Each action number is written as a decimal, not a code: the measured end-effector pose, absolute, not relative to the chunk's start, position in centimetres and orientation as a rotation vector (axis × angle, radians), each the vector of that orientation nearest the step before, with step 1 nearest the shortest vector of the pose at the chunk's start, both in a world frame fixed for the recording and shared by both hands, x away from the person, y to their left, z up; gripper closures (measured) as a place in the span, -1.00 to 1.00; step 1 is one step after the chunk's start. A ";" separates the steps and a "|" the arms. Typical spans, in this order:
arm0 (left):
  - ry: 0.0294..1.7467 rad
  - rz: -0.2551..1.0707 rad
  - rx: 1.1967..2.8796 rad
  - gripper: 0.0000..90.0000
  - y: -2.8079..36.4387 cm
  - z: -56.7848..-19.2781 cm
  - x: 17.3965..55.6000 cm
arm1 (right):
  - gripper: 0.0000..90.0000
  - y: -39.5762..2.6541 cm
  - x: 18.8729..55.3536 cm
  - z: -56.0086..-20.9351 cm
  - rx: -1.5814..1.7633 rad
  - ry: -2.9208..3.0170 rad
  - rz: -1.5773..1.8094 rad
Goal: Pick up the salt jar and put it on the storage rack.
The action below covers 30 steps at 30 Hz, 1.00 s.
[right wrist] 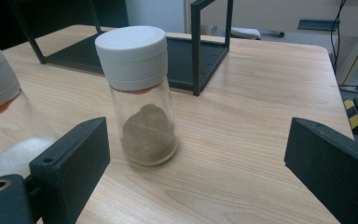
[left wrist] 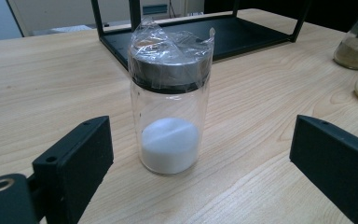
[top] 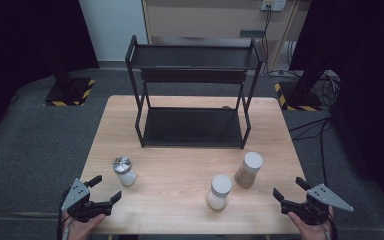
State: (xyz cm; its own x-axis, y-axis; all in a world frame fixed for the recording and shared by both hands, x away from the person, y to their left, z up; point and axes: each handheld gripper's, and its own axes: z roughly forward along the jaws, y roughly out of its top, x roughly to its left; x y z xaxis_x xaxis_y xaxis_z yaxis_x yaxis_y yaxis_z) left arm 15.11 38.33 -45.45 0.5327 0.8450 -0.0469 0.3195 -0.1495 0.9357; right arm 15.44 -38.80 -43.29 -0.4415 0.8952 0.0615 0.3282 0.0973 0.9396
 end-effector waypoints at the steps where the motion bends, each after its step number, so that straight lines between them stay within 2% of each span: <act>1: 0.984 0.624 1.716 -0.89 38.3 -45.5 15.1 | -0.85 -38.8 15.5 -43.3 1.196 1.834 1.344; 30: 0.967 0.625 1.714 -0.88 38.4 -45.6 15.1 | -0.85 -38.7 15.5 -43.5 1.174 1.832 1.369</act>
State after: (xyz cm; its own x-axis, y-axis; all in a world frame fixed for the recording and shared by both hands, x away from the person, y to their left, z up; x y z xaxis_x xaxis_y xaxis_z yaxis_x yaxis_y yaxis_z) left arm 15.09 38.44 -45.62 0.5414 0.8398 -0.0416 0.3066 -0.1511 0.9398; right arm 15.46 -38.73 -43.52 -0.4573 0.8871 0.0624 0.3112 0.0939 0.9457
